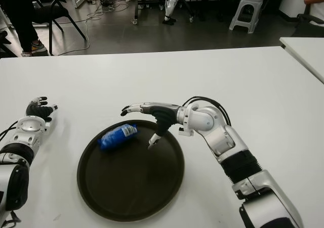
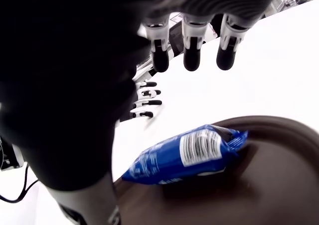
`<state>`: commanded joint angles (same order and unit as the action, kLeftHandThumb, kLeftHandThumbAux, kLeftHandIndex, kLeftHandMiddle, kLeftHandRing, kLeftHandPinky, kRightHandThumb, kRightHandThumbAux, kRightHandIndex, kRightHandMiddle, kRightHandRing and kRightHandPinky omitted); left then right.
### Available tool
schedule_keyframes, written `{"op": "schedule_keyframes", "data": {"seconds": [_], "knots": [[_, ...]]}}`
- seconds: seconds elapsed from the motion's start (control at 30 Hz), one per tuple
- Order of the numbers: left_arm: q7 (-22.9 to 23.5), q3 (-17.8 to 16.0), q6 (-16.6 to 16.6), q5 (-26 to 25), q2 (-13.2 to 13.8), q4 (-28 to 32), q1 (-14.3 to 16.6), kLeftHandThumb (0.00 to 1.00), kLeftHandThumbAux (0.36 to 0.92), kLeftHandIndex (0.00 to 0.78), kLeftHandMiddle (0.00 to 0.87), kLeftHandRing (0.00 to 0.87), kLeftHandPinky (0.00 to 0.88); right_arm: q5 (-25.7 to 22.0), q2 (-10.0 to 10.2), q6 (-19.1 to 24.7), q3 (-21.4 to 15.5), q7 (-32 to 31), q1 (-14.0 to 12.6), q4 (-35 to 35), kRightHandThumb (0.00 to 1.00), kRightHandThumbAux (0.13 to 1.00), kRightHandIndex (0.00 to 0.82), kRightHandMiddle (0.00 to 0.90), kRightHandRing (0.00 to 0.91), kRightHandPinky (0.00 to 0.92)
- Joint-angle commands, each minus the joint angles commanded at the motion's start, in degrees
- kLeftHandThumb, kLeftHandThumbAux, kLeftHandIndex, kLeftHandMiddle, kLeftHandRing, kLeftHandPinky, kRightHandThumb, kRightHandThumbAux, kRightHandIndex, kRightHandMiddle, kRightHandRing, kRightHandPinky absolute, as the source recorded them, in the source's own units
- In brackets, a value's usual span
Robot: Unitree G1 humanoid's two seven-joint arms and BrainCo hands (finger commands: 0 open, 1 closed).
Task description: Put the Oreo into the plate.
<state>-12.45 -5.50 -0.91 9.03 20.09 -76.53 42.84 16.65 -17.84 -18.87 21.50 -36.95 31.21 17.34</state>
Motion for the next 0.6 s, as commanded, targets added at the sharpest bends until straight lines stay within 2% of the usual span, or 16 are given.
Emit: {"op": "schedule_keyframes", "data": {"seconds": [0.07,0.2,0.33,0.37,0.43,0.53,0.6], "knots": [[-0.09,-0.16,-0.04,-0.16,-0.07,0.01,0.01,0.246,0.743,0.169,0.163,0.176,0.172,0.50,0.36,-0.23,-0.60,2.42,0.42,1.71,0.000,0.890,0.000,0.000,0.000,0.000],[0.04,-0.55,0.06,-0.51,-0.12,-0.04,0.02,0.274,0.771,0.166,0.169,0.178,0.171,3.82,1.31,-1.25,-2.55,12.68,2.84,8.58,0.000,0.883,0.000,0.000,0.000,0.000],[0.27,-0.63,0.22,-0.58,-0.11,-0.10,0.12,0.272,0.778,0.163,0.166,0.174,0.170,9.53,2.64,-5.27,-3.53,32.14,4.69,22.20,0.000,0.881,0.000,0.000,0.000,0.000],[0.27,-0.67,0.17,-0.63,-0.15,-0.11,0.11,0.277,0.777,0.164,0.166,0.174,0.171,10.00,3.88,-7.61,-3.84,38.95,5.85,28.43,0.000,0.881,0.000,0.000,0.000,0.000],[0.27,-0.72,0.05,-0.71,-0.19,-0.10,0.08,0.290,0.778,0.164,0.167,0.175,0.168,10.31,5.63,-11.10,-4.65,49.41,7.65,36.61,0.000,0.883,0.000,0.000,0.000,0.000],[0.46,-0.76,-0.19,-0.75,-0.11,-0.13,-0.01,0.295,0.781,0.152,0.163,0.173,0.164,9.09,7.03,-13.61,-7.63,61.98,9.53,41.57,0.000,0.879,0.000,0.000,0.000,0.000],[0.50,-0.65,-0.24,-0.61,-0.02,-0.20,-0.10,0.290,0.781,0.152,0.160,0.174,0.172,7.37,7.37,-12.84,-9.59,66.65,10.69,44.71,0.000,0.871,0.000,0.000,0.000,0.000]]}}
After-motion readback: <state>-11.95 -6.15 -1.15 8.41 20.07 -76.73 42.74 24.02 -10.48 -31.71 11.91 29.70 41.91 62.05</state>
